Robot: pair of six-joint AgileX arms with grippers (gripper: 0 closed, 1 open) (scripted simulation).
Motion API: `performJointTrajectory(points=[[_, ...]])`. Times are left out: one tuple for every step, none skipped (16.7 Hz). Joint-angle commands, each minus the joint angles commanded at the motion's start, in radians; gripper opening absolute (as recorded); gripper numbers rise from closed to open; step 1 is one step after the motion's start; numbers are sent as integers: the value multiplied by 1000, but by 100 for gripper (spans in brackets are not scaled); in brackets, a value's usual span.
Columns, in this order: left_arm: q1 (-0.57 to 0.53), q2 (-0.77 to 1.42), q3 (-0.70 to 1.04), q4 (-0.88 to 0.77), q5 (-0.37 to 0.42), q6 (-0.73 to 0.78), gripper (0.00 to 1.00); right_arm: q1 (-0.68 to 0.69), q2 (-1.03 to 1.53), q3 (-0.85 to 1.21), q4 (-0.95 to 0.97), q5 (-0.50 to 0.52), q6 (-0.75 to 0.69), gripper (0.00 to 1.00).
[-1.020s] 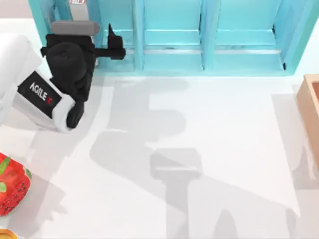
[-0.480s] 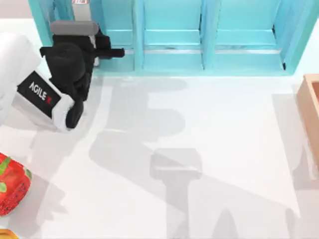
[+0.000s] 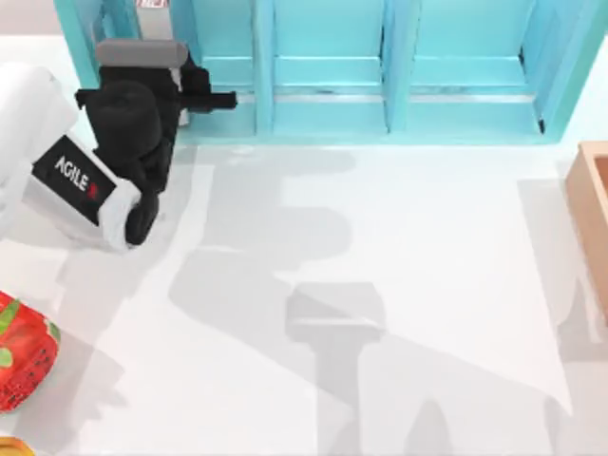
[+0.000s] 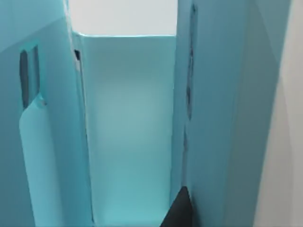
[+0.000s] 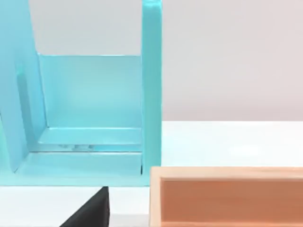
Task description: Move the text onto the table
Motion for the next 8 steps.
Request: performJointTrajectory(points=[[0,0,0,0,0,0,0,0,0,0,0,0,0,100],[0,0,0,0,0,0,0,0,0,0,0,0,0,100],[-5,-1,-1,0,0,1,0,0,0,0,0,0,0,100],[-5,-3,-2,-1,0,1,0,0,0,0,0,0,0,100],[-6,-14,-8,-8,-3,3,0,0,0,0,0,0,0,100],[-9,-36,-19,-21,-8,5,0,0,0,0,0,0,0,100],[-13,-68,-36,-40,-16,7,0,0,0,0,0,0,0,100],[-18,-111,-57,-64,-25,9,0,0,0,0,0,0,0,100]])
